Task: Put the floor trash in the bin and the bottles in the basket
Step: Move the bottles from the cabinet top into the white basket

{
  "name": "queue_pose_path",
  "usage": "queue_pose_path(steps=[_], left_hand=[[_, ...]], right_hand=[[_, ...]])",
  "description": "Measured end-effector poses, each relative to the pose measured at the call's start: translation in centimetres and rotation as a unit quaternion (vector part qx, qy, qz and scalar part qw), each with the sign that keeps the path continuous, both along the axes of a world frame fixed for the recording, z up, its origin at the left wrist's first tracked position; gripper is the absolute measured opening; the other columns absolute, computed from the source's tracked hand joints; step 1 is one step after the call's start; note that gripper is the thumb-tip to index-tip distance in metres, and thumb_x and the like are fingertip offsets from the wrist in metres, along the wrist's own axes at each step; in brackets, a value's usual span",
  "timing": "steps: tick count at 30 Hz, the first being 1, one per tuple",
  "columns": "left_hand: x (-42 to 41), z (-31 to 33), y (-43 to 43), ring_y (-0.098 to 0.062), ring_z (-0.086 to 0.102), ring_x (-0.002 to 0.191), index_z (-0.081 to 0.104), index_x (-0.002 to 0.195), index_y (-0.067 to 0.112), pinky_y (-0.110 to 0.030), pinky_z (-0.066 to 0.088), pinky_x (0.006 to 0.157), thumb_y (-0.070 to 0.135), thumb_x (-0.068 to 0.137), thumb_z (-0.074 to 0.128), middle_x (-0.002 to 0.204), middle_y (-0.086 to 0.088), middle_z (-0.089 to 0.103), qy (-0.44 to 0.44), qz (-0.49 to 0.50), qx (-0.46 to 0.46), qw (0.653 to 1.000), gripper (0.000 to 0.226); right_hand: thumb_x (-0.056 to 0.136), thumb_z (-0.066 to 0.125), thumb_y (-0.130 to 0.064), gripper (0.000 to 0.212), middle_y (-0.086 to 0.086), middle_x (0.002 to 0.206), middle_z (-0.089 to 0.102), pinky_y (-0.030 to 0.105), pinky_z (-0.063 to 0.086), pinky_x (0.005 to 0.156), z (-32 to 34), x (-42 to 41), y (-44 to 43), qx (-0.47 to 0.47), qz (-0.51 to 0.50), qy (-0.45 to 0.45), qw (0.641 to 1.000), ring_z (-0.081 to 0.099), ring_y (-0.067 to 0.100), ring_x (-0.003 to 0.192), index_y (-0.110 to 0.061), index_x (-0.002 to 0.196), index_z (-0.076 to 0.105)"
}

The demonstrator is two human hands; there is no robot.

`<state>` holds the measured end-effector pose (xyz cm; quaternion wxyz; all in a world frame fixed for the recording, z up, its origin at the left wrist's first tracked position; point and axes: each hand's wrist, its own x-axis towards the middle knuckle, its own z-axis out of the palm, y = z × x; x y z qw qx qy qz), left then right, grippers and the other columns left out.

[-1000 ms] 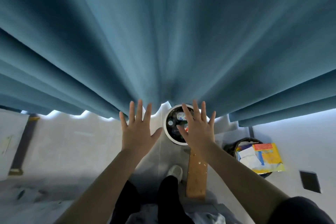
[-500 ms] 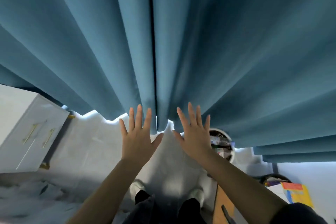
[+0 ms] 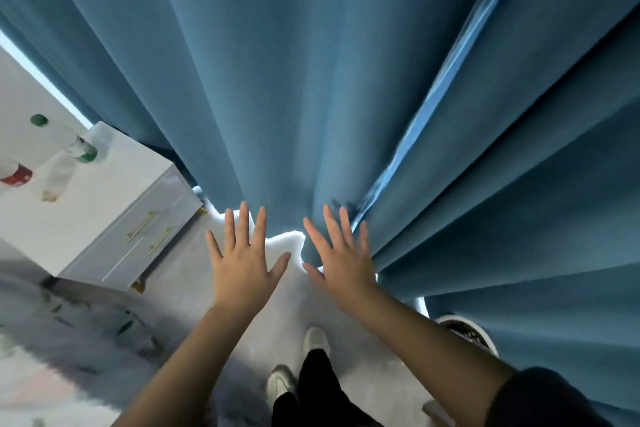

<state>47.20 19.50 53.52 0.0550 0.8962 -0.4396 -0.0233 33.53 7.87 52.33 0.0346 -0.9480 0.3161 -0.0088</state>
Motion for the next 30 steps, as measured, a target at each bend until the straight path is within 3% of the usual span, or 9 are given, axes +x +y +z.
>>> queue_pose_path(steps=[7,12,20,24,30], left_hand=[[5.8,-0.6,1.5,-0.029,0.01,0.146,0.027,0.148,0.021,-0.06,0.012,0.112,0.067,0.082,0.027,0.157,-0.009,0.019,0.001,0.112,0.016,0.994,0.081],[8.8,-0.2,2.1,-0.031,0.011,0.146,0.028,0.149,0.018,-0.061,0.013,0.112,0.066,0.082,0.023,0.157,-0.01,0.02,0.013,0.172,0.016,0.985,0.082],[17.4,-0.5,3.4,-0.033,0.012,0.146,0.028,0.148,0.016,-0.062,0.017,0.11,0.066,0.082,0.021,0.157,-0.012,0.019,0.031,0.203,-0.002,0.979,0.083],[23.9,-1.0,5.2,-0.034,0.013,0.145,0.028,0.148,0.016,-0.062,0.017,0.11,0.066,0.083,0.021,0.157,-0.012,0.019,0.033,0.184,0.004,0.982,0.083],[33.5,-0.7,10.3,-0.035,0.027,0.141,0.038,0.144,0.014,-0.063,0.027,0.105,0.063,0.082,0.028,0.152,-0.013,0.031,0.025,0.154,0.029,0.987,0.079]], right_hand=[[0.075,0.064,-0.057,0.083,0.009,0.156,0.027,0.062,0.031,0.105,-0.5,8.3,-2.1,-0.001,0.111,0.023,0.994,0.029,0.036,0.141,-0.03,0.146,0.032],[0.088,0.051,-0.053,0.075,0.007,0.161,0.006,0.062,0.012,0.112,-0.3,13.3,-3.0,0.004,0.172,0.031,0.985,0.004,0.035,0.147,-0.031,0.151,0.016],[0.082,0.055,-0.059,0.079,0.009,0.158,0.019,0.061,0.021,0.109,0.1,22.4,-2.4,-0.03,0.187,0.055,0.98,0.018,0.036,0.145,-0.031,0.149,0.022],[0.074,0.065,-0.058,0.081,0.01,0.153,0.034,0.061,0.033,0.103,0.1,28.8,-0.7,-0.027,0.165,0.059,0.984,0.034,0.037,0.139,-0.029,0.144,0.037],[0.08,0.059,-0.054,0.078,0.01,0.155,0.029,0.062,0.029,0.105,0.8,38.7,4.3,0.012,0.146,0.056,0.988,0.028,0.037,0.141,-0.029,0.147,0.027]])
